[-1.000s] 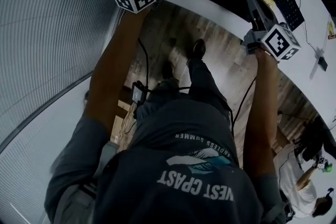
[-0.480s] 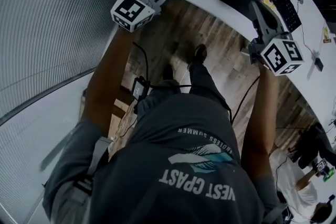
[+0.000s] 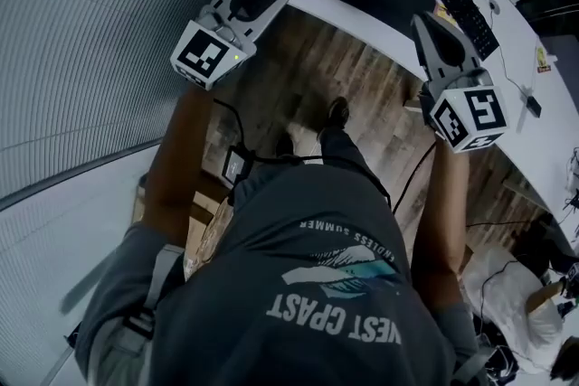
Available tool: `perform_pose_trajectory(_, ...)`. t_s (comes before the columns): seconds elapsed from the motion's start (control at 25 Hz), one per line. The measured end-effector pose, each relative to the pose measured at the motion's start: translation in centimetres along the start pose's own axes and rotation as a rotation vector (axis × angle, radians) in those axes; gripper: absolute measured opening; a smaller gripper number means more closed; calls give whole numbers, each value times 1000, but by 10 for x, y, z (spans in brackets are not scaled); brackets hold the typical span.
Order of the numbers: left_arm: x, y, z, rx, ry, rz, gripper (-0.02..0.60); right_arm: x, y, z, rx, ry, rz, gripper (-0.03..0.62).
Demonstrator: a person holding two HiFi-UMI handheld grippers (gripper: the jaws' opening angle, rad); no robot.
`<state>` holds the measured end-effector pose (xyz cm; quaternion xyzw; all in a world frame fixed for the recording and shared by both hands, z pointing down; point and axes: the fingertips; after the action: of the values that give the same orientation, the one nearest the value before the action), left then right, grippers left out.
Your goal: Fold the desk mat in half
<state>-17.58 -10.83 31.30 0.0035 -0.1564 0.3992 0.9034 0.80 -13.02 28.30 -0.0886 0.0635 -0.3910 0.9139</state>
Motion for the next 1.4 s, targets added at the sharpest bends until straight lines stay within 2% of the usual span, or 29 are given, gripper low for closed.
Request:
perform_pose_trajectory(0.28, 11, 38, -27, 4, -69, -17, 37, -35, 21, -35, 38, 111, 32, 31)
perform_pose_trajectory(0.52, 18, 48, -57, -6, -120, -16, 35, -43, 38, -58, 38, 146, 42, 28)
perform_pose_trajectory(0.72, 31, 76, -54, -6, -171, -15, 35, -79, 41, -61, 37, 192, 42, 28)
perform_pose_trajectory(0.96, 47, 91, -64, -32, -211, -8, 35, -103, 52, -67, 32, 241, 23, 26)
perform_pose_trajectory(1.16, 49, 96, -64, -43, -187, -14, 35, -114, 54, -69, 23, 253, -3, 26)
perform_pose_trajectory(1.4, 48, 100, -55, -47, -200, -1, 35, -118, 48, -61, -2, 251, -16, 26)
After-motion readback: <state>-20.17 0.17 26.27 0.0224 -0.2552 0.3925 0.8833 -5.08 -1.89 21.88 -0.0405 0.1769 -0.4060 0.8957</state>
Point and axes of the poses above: the fingertips, and each gripper's own axes: y backward along the fingers, x to its right, z out of its underside, and after that the axes turned 6 degrees about z, right-handed
